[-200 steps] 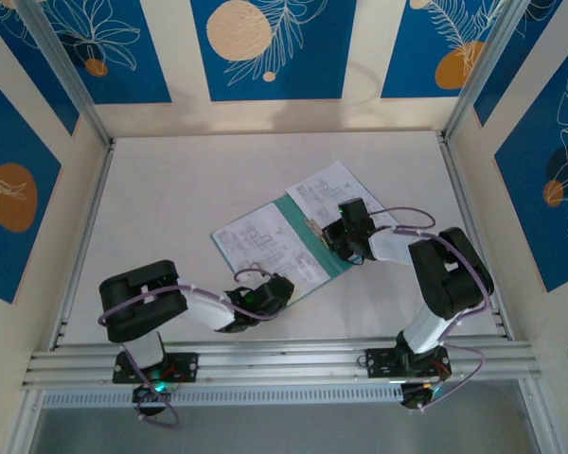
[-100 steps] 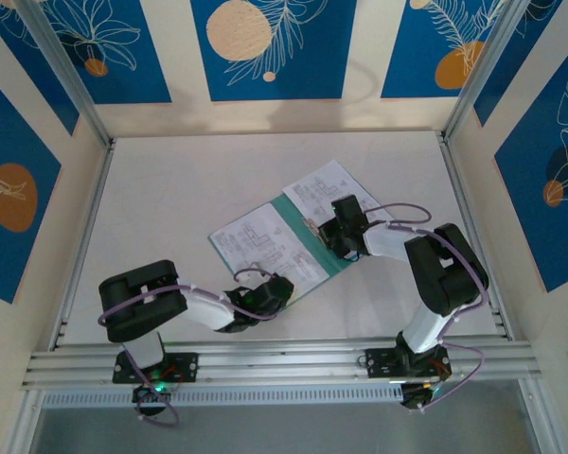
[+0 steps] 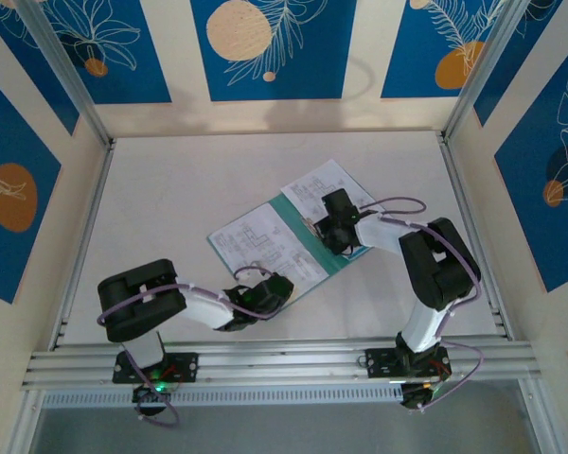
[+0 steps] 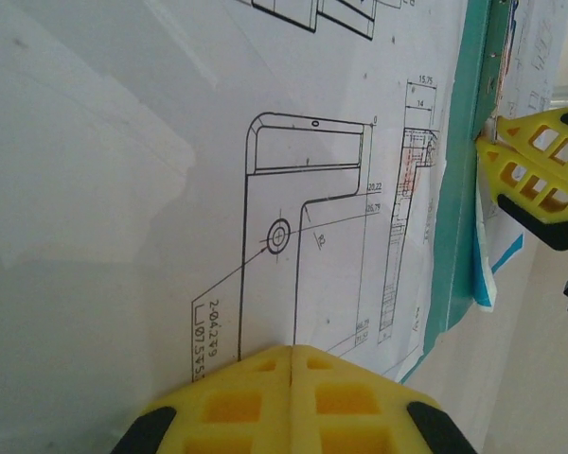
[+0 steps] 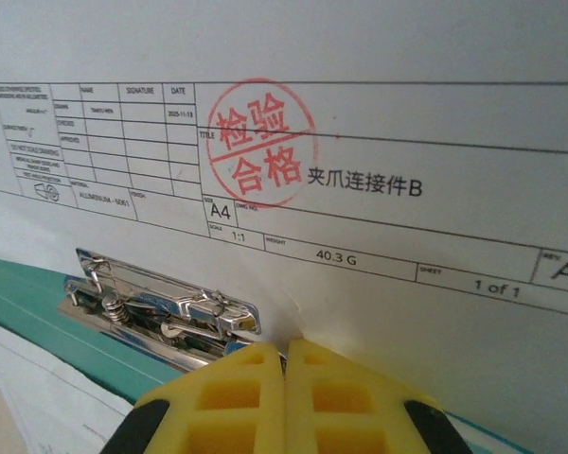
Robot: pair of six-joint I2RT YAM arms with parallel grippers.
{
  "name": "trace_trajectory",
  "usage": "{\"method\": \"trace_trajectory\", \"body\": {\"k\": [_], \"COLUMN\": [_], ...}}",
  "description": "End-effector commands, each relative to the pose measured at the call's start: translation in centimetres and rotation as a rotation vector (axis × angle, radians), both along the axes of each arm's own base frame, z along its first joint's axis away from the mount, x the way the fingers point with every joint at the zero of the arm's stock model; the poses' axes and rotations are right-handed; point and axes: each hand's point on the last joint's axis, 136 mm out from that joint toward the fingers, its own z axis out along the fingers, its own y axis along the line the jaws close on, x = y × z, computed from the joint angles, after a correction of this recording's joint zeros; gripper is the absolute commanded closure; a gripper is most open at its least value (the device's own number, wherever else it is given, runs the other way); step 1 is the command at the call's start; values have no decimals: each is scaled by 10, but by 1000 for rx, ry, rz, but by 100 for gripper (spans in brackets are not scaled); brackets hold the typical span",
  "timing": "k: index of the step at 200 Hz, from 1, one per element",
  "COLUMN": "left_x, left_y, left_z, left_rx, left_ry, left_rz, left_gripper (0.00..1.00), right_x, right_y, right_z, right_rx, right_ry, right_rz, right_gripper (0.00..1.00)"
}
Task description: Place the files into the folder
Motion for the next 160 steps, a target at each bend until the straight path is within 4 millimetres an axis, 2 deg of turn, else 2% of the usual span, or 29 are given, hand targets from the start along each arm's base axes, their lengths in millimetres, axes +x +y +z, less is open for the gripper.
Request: {"method": "trace_trajectory", "body": {"k": [1, 98, 160], "left_x": [-25, -22, -21], "left_y": [48, 42, 41], "left_z": [-56, -59, -56], "left_rx": [246, 239, 256], "left_ry": [124, 137, 131], "left_rz": [-47, -91, -123], "left_gripper": [96, 95, 94], "right_x": [-92, -98, -99], "right_y": [-67, -59, -66], "right_z": [-73, -85, -87], "right_rx": [-329, -387, -437], "right_ry": [399, 476, 528], "right_rz": [-36, -3, -16], "right_gripper": [100, 100, 100]}}
